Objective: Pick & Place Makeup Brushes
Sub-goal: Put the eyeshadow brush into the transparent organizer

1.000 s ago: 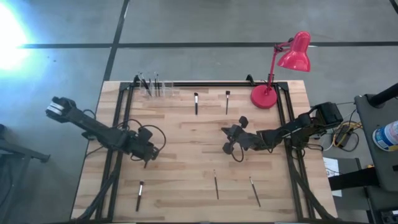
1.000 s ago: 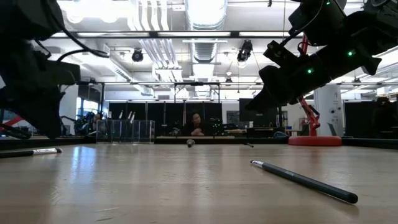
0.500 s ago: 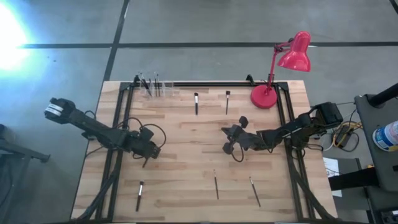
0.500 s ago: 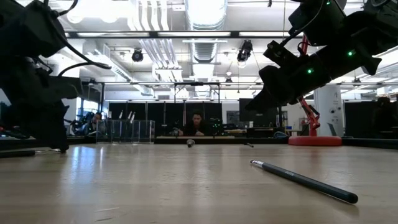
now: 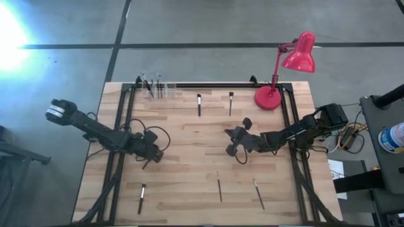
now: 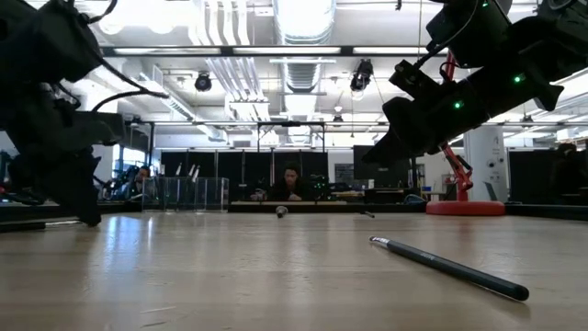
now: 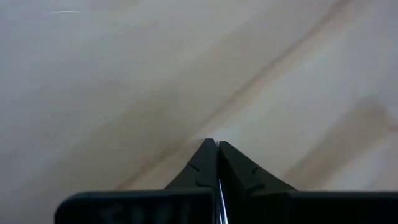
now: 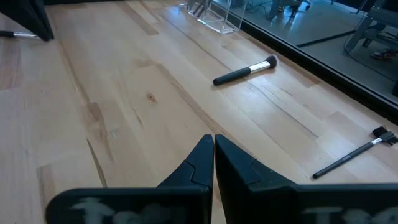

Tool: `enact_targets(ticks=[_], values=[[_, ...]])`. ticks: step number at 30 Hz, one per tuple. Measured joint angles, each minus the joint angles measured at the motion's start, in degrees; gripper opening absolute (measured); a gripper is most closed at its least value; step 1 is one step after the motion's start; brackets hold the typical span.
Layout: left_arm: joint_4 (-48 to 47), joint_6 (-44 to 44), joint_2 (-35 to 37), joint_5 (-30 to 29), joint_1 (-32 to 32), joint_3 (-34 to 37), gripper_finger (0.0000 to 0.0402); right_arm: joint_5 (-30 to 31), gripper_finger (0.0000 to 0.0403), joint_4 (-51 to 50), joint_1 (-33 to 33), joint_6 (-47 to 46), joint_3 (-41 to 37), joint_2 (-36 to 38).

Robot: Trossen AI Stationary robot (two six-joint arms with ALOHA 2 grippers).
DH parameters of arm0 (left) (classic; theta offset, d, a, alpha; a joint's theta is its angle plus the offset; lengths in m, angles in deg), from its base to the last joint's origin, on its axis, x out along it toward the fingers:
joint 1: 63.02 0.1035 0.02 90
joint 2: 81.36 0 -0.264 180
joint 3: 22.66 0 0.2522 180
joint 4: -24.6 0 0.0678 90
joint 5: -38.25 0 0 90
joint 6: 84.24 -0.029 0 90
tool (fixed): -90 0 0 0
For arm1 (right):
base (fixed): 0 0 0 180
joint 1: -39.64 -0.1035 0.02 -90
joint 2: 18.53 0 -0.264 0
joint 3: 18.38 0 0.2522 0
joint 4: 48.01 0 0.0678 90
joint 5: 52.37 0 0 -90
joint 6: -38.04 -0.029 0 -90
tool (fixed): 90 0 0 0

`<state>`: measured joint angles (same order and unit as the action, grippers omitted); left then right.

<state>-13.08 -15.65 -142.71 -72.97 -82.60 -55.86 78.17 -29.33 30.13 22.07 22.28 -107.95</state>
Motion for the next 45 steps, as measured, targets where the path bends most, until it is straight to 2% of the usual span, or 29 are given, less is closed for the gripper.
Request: enact_targets(ticks=[2,5,9,12,14,18,22,24,27,32,36,41,45], values=[[3.7,-3.2,0.0,-2.5,-0.3,-1.3,0.0003,0.0,0.0008,0.0,0.0,0.2,0.0,0.0],[14.8,-11.5,0.0,-10.1,-0.5,-2.3,0.0002,0.0,0.0008,0.0,0.0,0.2,0.0,0.0],[41.1,-27.9,-0.3,-15.4,-0.6,-0.6,0.0001,0.0,0.0008,0.0,-0.4,-0.3,0.0,0.0],[61.3,-39.1,-3.1,-15.8,-0.6,1.1,0.0001,-0.9,0.0008,1.5,-1.8,-0.8,0.0,0.0],[73.0,-44.9,-6.6,-15.6,-0.5,1.4,0.0001,-3.0,0.0008,6.1,-3.3,0.0,0.0,-0.9],[91.8,-53.6,-16.4,-10.6,-0.2,0.7,0.0001,-9.3,0.0009,23.4,-5.8,3.2,0.0,-5.7],[104.2,-59.8,-25.9,-6.4,0.0,-2.7,0.0000,-16.8,0.0025,40.5,-6.3,4.4,0.1,-11.6],[107.8,-62.5,-29.7,-5.1,0.1,-4.9,0.0000,-19.9,0.0043,45.6,-6.3,3.6,0.9,-13.9],[110.7,-65.8,-33.2,-3.2,0.3,-8.5,0.0000,-22.8,0.0077,48.1,-6.3,3.1,3.0,-16.7],[110.4,-68.4,-35.5,-1.4,0.8,-13.0,0.0000,-24.6,0.0138,47.9,-6.8,3.1,7.3,-19.4],[110.4,-69.0,-35.7,-0.3,0.8,-14.9,0.0000,-26.3,0.0172,47.9,-6.9,3.1,9.2,-20.2],[109.3,-69.2,-35.7,-0.2,0.8,-16.1,0.0000,-28.6,0.0184,47.4,-7.0,4.9,11.8,-21.6],[109.1,-69.5,-35.7,0.4,0.8,-16.2,0.0000,-28.6,0.0166,46.5,-7.0,5.7,14.3,-23.1]])
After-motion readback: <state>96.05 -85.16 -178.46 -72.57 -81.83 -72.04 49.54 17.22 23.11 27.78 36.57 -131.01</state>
